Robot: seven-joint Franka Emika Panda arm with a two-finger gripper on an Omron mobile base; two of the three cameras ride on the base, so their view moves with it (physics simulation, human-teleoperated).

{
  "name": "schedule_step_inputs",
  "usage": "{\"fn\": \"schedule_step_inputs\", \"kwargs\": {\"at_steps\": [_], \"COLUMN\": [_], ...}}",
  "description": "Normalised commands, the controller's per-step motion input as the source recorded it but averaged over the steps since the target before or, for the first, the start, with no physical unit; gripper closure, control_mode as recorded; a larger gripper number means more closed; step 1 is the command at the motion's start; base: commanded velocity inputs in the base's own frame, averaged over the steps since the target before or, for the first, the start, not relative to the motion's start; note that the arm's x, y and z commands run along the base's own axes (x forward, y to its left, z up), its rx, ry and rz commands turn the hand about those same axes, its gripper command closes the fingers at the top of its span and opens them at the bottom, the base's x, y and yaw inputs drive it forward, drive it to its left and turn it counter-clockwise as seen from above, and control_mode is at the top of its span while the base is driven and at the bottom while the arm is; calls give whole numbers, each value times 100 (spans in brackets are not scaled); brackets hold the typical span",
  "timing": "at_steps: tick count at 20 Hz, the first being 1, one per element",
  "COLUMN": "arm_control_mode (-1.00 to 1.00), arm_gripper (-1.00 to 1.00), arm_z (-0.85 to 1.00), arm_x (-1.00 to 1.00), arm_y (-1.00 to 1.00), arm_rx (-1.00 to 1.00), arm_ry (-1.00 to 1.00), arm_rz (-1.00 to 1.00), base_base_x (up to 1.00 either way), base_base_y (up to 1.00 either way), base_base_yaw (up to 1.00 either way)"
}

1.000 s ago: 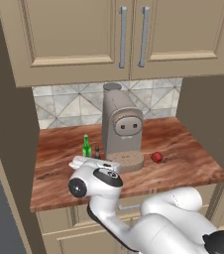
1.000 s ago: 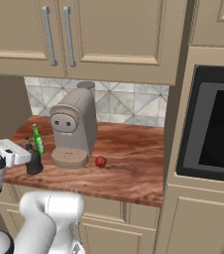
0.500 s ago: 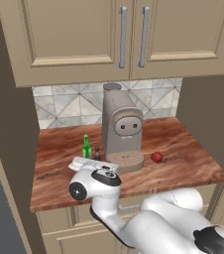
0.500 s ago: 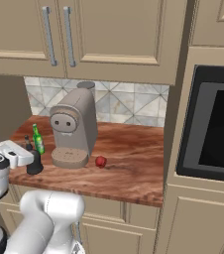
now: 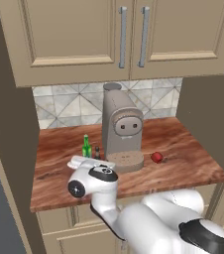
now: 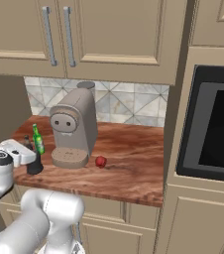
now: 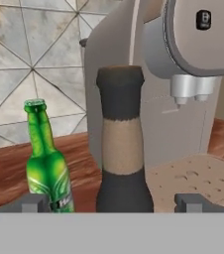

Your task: Place the liquor and beer on the top shelf of the fridge to keep them out of children's reach, and place the bell pepper on lower shelves for easy access.

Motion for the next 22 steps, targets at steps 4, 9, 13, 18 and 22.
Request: {"fn": "schedule_step_inputs", "kwargs": {"at_steps": [4, 9, 13, 18, 22], "arm_control_mode": [-100, -100, -100, -100, -100], "arm_gripper": [-100, 100, 100, 100, 100], "arm_z": [-1, 0, 0, 0, 21], "arm_x": [19, 16, 5, 0, -17], "arm_y": [0, 0, 0, 0, -9], "arm_rx": [0, 0, 0, 0, 0], "arm_ry": [0, 0, 0, 0, -3], "arm_rz": [0, 0, 0, 0, 5], "base_base_x": [0, 0, 0, 0, 0], "base_base_y": [0, 0, 0, 0, 0], "base_base_yaw": [0, 0, 0, 0, 0]}}
